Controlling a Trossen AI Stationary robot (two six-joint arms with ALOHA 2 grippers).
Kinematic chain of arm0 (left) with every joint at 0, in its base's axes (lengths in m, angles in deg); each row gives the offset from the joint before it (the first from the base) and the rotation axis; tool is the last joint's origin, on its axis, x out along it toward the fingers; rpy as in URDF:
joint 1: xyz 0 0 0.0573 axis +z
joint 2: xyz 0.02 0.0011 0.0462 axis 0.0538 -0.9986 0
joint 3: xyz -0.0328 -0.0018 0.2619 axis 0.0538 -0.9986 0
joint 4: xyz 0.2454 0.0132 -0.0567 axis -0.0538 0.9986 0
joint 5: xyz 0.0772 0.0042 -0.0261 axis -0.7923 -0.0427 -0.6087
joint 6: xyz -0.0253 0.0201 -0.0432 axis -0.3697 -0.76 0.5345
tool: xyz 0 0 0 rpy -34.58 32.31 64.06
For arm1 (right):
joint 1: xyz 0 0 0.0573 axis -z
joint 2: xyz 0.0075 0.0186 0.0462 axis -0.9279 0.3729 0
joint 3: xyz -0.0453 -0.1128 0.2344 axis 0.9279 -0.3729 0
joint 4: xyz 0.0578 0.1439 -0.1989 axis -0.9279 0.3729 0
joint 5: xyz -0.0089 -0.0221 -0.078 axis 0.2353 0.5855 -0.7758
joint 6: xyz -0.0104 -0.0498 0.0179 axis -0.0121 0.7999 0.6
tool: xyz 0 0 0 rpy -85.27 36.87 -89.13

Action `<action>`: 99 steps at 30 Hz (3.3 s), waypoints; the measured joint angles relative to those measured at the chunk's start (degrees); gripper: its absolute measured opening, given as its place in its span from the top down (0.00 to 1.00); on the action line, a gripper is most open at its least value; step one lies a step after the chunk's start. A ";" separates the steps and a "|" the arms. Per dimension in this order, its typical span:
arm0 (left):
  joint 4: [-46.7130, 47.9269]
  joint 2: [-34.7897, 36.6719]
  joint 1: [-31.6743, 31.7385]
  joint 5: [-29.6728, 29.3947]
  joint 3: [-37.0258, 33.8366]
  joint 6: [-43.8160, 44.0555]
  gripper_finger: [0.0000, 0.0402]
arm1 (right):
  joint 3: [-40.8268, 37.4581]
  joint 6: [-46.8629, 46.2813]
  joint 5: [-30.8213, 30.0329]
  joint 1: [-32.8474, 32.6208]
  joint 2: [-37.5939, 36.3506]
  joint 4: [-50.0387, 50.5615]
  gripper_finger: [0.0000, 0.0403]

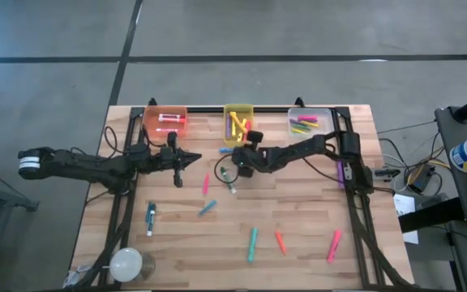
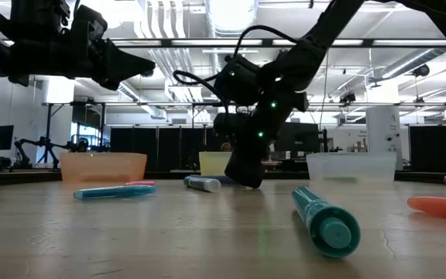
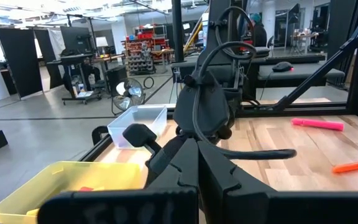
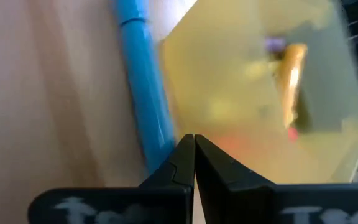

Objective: Pick & Place Markers
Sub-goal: Put the light blue highlighter pen into the yellow bin, then put the pink pen into the transparent bin

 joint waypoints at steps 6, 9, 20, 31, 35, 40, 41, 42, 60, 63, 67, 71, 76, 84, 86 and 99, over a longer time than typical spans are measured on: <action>0.00 0.00 0.00 0.00 0.00 0.00 1.00 | 2.46 -5.27 3.98 -1.53 -0.17 8.05 0.98; 0.00 0.00 0.00 0.00 0.00 0.02 1.00 | 4.26 -9.38 4.62 -2.22 -0.98 11.65 0.96; 0.07 0.00 0.00 0.00 0.00 0.22 1.00 | 7.99 -24.27 17.50 -1.85 -2.93 16.04 0.72; 0.15 0.00 0.00 0.00 0.00 0.24 1.00 | 6.66 -27.63 22.88 0.04 -2.41 13.70 0.64; 0.15 0.00 0.00 0.00 0.00 0.25 1.00 | 6.52 -27.69 24.06 -0.07 -1.52 13.44 0.66; 0.15 0.00 0.00 0.00 0.00 0.26 1.00 | 6.57 -27.27 24.73 -0.01 -0.48 12.84 0.69; 0.15 0.00 0.00 0.00 0.00 0.26 1.00 | 6.56 -27.04 24.70 -0.03 -0.46 12.79 0.70; 0.15 0.00 0.00 0.01 0.00 0.26 1.00 | 6.58 -26.61 24.65 -0.04 -0.40 12.73 0.72; 1.00 0.02 0.00 -2.49 0.24 1.22 1.00 | 7.08 -36.34 14.04 2.32 -17.33 20.85 0.83; 1.13 0.02 0.00 -2.51 0.33 1.46 1.00 | 7.06 -37.37 14.03 6.49 -16.78 21.22 0.83; 1.38 0.02 0.00 -2.54 0.33 1.70 1.00 | 7.39 -37.61 17.42 11.52 -13.45 21.22 0.83; 1.53 0.02 0.00 -2.60 0.33 1.64 1.00 | 8.94 -37.38 18.98 14.08 -10.02 20.42 0.82; 2.12 0.02 0.00 -2.64 0.31 1.74 1.00 | 11.94 -36.67 19.24 14.11 -7.84 20.15 0.78; 2.35 0.02 0.00 -2.93 0.28 2.75 1.00 | 13.89 -33.10 23.14 14.38 -5.73 20.41 0.73; 2.76 0.02 0.00 -2.92 0.22 2.78 1.00 | 13.62 -32.61 23.22 14.26 -6.04 20.19 0.74; 21.67 -0.48 -6.12 -7.87 1.44 7.55 0.96 | 3.28 -29.42 11.02 -0.45 -14.71 18.53 0.97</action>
